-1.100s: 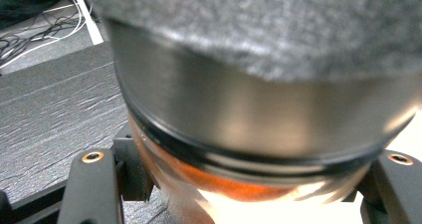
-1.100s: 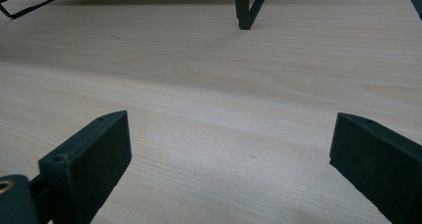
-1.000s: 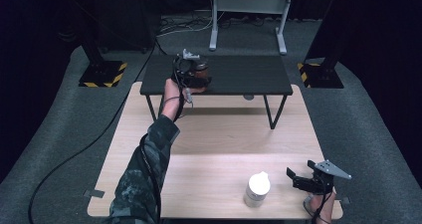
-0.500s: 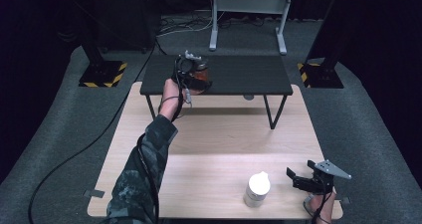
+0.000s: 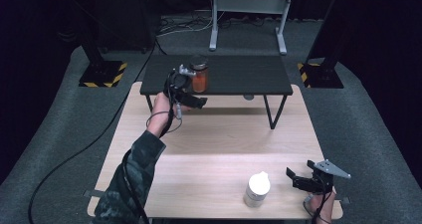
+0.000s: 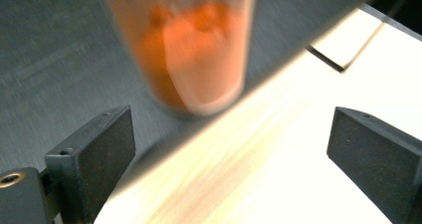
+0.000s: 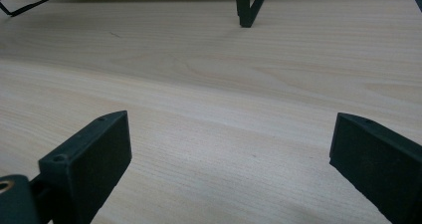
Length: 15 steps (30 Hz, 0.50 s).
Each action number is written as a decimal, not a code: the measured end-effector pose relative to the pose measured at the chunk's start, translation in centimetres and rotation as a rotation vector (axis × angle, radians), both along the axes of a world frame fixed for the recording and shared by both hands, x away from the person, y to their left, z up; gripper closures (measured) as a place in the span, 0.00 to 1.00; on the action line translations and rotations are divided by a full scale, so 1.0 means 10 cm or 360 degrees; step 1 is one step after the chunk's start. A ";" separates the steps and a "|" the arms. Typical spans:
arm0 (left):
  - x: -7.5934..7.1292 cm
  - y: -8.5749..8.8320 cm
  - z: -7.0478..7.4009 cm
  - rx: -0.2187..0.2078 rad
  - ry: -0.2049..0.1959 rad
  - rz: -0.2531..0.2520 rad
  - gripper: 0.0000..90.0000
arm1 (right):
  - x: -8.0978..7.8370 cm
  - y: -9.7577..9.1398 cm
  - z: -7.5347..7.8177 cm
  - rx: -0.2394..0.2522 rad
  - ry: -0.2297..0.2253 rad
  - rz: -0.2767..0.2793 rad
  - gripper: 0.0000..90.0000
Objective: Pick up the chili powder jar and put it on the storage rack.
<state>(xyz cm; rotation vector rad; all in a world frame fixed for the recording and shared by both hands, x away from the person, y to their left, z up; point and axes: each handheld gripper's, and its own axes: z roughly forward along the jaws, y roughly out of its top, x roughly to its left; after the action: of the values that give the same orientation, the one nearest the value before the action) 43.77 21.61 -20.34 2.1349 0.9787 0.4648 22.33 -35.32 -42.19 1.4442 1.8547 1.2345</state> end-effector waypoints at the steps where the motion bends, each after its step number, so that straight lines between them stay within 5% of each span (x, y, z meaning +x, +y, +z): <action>1: -0.05 0.02 -0.03 0.0004 -0.0001 -0.0012 0.05 | 0.00 0.00 0.00 0.0001 0.0001 0.0002 0.02; 15: -0.58 0.33 -0.87 0.0009 0.0101 0.0008 0.00 | 0.02 -0.01 0.01 -0.0002 0.0007 0.0031 0.02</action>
<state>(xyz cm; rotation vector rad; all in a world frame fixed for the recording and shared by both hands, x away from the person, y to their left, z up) 37.94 24.94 -29.01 2.1643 1.0190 0.4048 22.56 -35.43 -42.13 1.4327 1.8764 1.2404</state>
